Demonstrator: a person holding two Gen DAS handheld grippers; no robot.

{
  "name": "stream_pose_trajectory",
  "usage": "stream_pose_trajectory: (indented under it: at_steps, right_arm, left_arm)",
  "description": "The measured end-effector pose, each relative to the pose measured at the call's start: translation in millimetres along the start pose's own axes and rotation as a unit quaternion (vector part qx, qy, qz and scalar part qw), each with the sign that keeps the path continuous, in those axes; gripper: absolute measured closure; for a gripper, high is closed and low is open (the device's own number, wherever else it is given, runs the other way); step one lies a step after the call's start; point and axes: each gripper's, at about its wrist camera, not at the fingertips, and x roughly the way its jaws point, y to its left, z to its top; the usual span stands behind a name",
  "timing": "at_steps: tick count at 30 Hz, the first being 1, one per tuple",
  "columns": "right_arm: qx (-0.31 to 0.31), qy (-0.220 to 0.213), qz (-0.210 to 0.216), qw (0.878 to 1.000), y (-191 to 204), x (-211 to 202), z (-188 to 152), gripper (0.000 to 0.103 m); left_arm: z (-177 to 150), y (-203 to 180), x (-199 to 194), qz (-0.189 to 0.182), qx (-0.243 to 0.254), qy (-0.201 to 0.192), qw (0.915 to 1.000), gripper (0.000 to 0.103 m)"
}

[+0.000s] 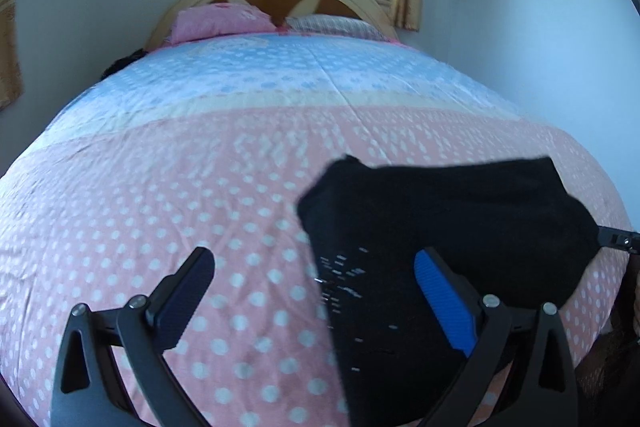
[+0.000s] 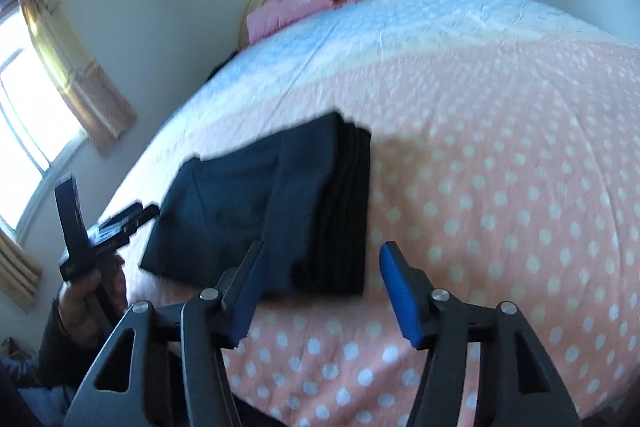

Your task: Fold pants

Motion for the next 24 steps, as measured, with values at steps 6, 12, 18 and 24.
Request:
stream_pose_trajectory:
  at_steps: [6, 12, 18, 24]
  right_arm:
    - [0.069, 0.0, 0.039, 0.997, -20.9, 26.6, 27.8, 0.044]
    - [0.073, 0.022, 0.034, 0.997, -22.3, 48.8, 25.4, 0.044]
    - [0.079, 0.023, 0.052, 0.995, -22.8, 52.1, 21.6, 0.054]
    - [0.098, 0.021, 0.069, 0.993, -31.9, 54.1, 17.3, 0.063]
  left_arm:
    - [-0.2, 9.1, 18.9, -0.029, -0.034, 0.028, 0.9986, 0.0]
    - [1.5, 2.7, 37.7, -0.05, -0.034, 0.064, 0.9961, 0.0]
    - [1.4, -7.0, 45.2, -0.057, -0.015, 0.084, 0.9947, 0.0]
    - [4.9, -16.9, 48.7, -0.078, 0.007, 0.085, 0.9933, 0.016]
